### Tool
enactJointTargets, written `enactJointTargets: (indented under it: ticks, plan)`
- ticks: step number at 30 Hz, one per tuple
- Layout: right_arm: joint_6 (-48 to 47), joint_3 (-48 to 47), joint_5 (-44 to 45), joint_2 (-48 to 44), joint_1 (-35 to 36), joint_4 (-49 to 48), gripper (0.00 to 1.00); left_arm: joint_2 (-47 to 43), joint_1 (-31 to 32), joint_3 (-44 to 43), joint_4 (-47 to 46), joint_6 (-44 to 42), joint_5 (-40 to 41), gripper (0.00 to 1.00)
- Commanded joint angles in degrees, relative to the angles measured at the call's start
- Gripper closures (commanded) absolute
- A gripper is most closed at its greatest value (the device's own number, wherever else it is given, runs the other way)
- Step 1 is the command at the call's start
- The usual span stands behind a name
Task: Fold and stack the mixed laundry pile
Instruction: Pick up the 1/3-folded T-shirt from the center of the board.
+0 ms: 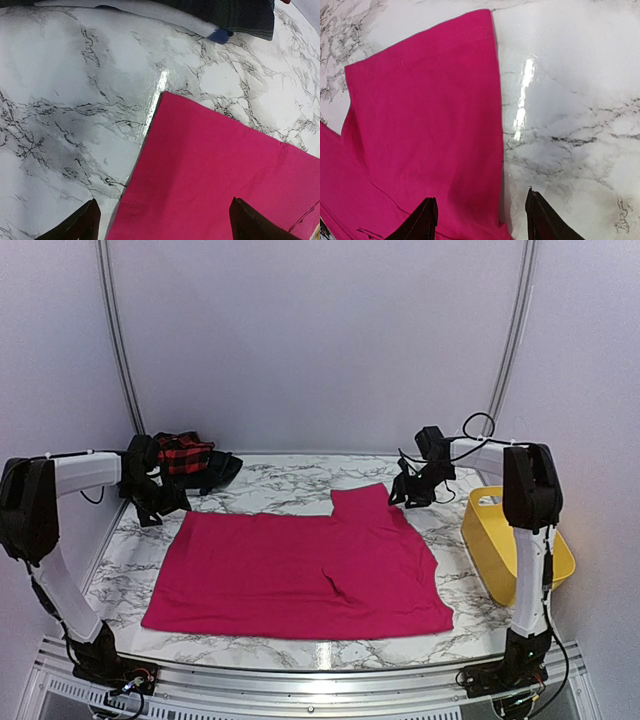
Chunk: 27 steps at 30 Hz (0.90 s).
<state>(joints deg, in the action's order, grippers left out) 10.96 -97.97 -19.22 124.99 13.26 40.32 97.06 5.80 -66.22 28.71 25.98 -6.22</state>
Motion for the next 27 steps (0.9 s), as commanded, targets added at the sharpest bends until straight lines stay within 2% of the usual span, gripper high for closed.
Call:
enactJointTargets:
  ticks: [1,10,13,15,17,19,21,27]
  plan:
    - [-1.56,-5.97,3.02,4.06,0.38,2.5,0.44,2.31,-0.22,-1.92,0.98,-1.89,-2.21,0.09]
    - [-5.61,-10.86,16.59,11.53,5.8,6.41,0.47,3.89,-0.18,-0.32,-1.21,-1.2,-3.33,0.1]
    - [-5.86,-10.92,17.95,12.88,6.61,5.94,0.5,4.61,-0.18,0.03,-1.59,-1.47,-3.15,0.11]
    - [-5.69,-11.01,17.7,14.12,6.65,6.04,0.57,5.29,-0.23,-0.12,-1.55,-1.8,-2.74,0.12]
    - [-5.6,-11.12,17.27,15.15,6.2,5.98,0.7,5.91,-0.23,-0.41,-1.64,-2.02,-2.77,0.15]
    - [-5.6,-11.36,16.54,15.75,5.6,5.61,0.88,6.76,-0.22,-0.92,-1.69,-2.21,-2.98,0.18]
    - [-5.99,-12.07,15.4,16.18,4.72,4.34,1.0,7.56,-0.26,-1.55,-1.79,-2.43,-3.05,0.22]
    - [-9.11,-22.75,13.07,20.01,3.62,5.37,1.0,9.45,-0.27,-4.0,-3.16,-5.66,-2.54,0.35]
